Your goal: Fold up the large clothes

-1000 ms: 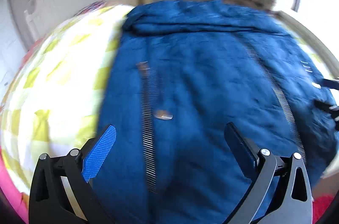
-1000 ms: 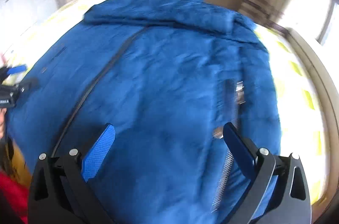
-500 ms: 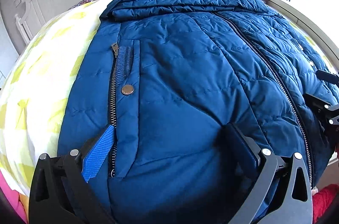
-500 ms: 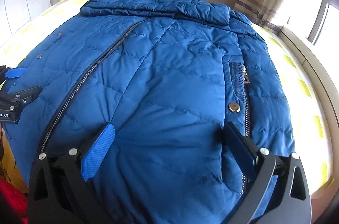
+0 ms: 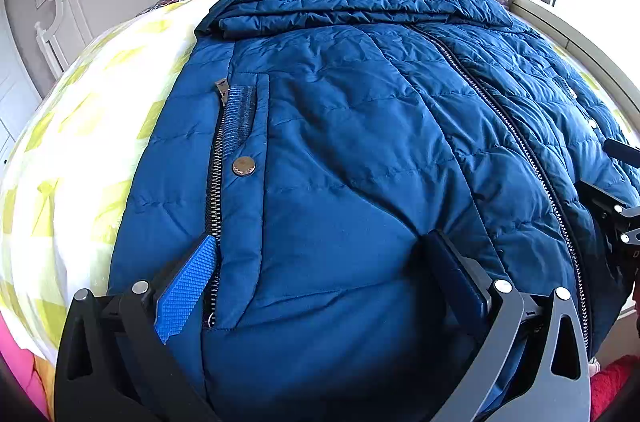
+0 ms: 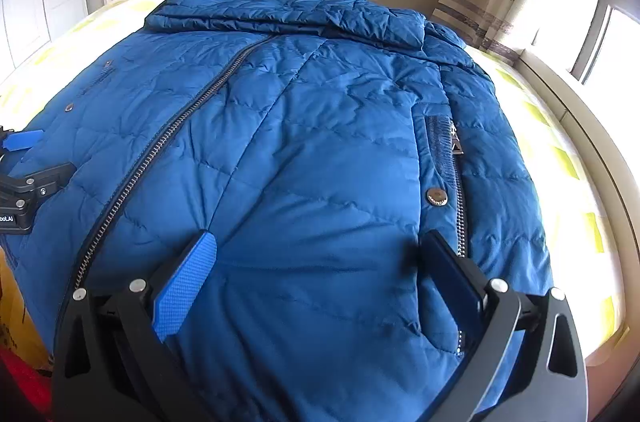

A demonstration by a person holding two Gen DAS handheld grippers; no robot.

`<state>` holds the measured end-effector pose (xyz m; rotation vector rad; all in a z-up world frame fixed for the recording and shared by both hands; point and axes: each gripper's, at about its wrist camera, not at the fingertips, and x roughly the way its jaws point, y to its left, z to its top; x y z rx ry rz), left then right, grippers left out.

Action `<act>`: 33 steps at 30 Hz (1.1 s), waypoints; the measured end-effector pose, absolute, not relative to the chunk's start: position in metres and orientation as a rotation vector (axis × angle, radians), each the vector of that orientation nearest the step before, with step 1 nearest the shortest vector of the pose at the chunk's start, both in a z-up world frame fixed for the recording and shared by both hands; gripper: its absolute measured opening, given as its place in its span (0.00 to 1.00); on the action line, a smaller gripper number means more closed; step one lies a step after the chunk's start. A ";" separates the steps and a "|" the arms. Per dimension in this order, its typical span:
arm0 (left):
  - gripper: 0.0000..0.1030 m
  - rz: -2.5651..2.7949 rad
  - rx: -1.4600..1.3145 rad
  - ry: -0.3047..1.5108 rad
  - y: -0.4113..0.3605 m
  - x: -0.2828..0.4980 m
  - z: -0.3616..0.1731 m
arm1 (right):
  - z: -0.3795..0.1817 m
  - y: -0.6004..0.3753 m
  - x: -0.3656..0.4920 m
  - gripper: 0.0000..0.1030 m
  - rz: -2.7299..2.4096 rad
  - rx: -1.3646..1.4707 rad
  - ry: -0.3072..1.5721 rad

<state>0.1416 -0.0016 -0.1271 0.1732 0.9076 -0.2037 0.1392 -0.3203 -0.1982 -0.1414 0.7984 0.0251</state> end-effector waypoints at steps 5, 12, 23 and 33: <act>0.96 -0.205 0.130 0.881 0.021 0.128 -0.117 | -0.190 -0.334 0.126 0.98 0.033 -0.171 0.802; 0.96 -0.078 -0.073 0.886 0.110 0.114 -0.123 | -0.194 -0.447 0.063 0.98 -0.107 0.193 0.734; 0.71 -0.250 -0.040 0.893 0.091 0.101 -0.124 | -0.206 -0.430 0.045 0.72 -0.017 0.136 0.728; 0.31 -0.343 -0.116 0.925 0.077 0.112 -0.120 | -0.199 -0.424 0.049 0.26 0.094 0.151 0.725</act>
